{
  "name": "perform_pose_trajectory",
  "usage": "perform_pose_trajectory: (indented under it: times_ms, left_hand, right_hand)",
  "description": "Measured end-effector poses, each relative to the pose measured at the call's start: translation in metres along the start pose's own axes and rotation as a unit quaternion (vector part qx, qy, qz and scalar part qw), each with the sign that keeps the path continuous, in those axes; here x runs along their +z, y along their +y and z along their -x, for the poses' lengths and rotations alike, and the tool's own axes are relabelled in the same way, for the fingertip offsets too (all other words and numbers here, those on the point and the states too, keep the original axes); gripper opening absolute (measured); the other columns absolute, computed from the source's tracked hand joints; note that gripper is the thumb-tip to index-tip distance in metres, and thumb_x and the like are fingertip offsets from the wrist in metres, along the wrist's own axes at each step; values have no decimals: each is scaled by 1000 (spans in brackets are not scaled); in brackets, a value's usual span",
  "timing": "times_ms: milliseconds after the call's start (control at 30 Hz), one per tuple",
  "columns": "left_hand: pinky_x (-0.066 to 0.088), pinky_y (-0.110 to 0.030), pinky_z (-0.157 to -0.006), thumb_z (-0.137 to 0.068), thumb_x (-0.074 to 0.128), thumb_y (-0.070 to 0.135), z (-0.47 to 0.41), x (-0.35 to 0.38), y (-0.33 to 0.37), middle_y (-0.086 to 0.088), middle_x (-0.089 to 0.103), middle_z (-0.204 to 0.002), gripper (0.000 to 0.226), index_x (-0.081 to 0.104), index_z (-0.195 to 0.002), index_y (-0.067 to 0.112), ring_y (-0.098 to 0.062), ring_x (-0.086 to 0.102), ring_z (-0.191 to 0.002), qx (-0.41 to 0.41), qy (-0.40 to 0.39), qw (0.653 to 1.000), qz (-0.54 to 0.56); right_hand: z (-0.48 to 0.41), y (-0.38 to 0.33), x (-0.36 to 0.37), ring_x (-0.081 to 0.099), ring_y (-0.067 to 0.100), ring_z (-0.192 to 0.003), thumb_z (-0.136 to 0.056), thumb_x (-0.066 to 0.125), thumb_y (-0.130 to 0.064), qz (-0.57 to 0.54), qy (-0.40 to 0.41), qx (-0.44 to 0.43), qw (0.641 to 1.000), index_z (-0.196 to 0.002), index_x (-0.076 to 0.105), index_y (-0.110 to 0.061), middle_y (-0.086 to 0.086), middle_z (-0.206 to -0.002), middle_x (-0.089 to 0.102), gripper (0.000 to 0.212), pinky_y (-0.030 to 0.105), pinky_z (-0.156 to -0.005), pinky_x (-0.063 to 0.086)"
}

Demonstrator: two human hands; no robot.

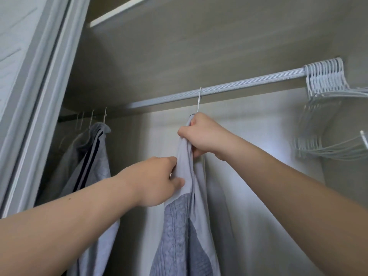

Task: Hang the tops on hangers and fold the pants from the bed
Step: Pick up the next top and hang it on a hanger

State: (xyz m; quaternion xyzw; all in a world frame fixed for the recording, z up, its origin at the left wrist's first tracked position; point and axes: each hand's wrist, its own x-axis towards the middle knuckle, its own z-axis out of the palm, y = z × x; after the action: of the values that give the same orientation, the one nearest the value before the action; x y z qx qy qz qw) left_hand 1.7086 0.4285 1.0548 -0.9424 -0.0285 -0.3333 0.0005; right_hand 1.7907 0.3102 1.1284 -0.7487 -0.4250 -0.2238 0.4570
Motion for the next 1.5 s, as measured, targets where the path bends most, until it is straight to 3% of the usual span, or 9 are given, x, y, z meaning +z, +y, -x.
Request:
perform_pose_trajectory:
  times_ms: [167, 267, 533, 633, 900, 1133, 1267, 1333, 1500]
  left_hand:
    - [38, -34, -60, -93, 46, 65, 16, -4, -5, 5, 52, -74, 40, 39, -81, 28, -13, 49, -65, -14, 7, 1000, -13]
    - [44, -36, -66, -83, 49, 77, 25, -2, -16, 7, 58, -86, 49, 38, -98, 32, -14, 58, -77, -62, -27, 996, -57]
    - [39, -36, -58, -94, 47, 13, 29, 27, -68, 1, 47, -81, 36, 29, -124, 20, -25, 53, -69, -154, 5, 978, -141]
    - [46, -37, -60, -95, 46, 14, 26, 32, -91, 0, 53, -89, 37, 31, -128, 20, -24, 58, -74, -190, -4, 972, -141]
    - [55, -46, -84, -96, 54, 27, 28, 44, -142, -2, 57, -111, 57, 25, -145, 25, -25, 62, -95, -246, -83, 959, -116]
    - [55, -45, -86, -98, 56, 29, 33, 55, -163, -4, 58, -116, 64, 21, -151, 27, -24, 61, -97, -270, -105, 952, -95]
    - [52, -41, -87, -98, 56, 29, 45, 51, -163, -5, 54, -126, 55, 30, -145, 23, -24, 56, -106, -270, -93, 952, -114]
    - [46, -42, -97, -98, 54, 33, 53, 48, -155, -5, 47, -140, 55, 31, -146, 21, -27, 46, -124, -227, -74, 952, -189]
    - [31, -46, -115, -95, 51, 44, 100, 39, -129, -6, 42, -154, 56, 44, -145, 19, -29, 29, -147, -71, 8, 943, -324]
  right_hand:
    - [-17, 0, 29, 71, 42, -84, -93, 52, -5, -47, -2, -33, 998, -79, 44, -8, 22, -98, 63, 16, 57, -71, 60]
    - [-34, 3, 52, 63, 26, -66, -94, 53, -6, -58, 7, -56, 997, -71, 39, -13, 15, -75, 55, 28, 34, -58, 53]
    - [-86, 5, 130, 66, 33, -88, -100, 53, -20, -97, -18, -57, 994, -89, 63, -1, 18, -95, 68, 24, 42, -73, 55]
    - [-105, 9, 157, 44, 20, -57, -99, 55, -15, -96, -11, -68, 993, -60, 42, -15, 4, -60, 45, 41, 30, -52, 32]
    - [-153, 9, 234, 43, 24, -54, -98, 53, -12, -118, -55, -58, 990, -59, 36, -15, 5, -59, 40, 42, 27, -47, 34]
    - [-161, 13, 265, 54, 27, -69, -102, 51, -22, -162, -103, -61, 980, -79, 54, -7, 10, -77, 54, 28, 26, -49, 40]
    - [-136, 26, 264, 56, 16, -110, -105, 43, -38, -174, -107, -105, 973, -138, 52, -15, -1, -120, 59, 41, 30, -90, 40]
    - [-116, 31, 260, 36, 18, -143, -104, 37, -50, -149, -107, -123, 975, -156, 30, -25, -2, -156, 39, 58, 36, -112, 31]
    - [-49, 35, 236, 4, 13, -154, -92, 16, -70, -47, -53, -231, 970, -157, 14, -42, -15, -166, 13, 71, 46, -124, 8]
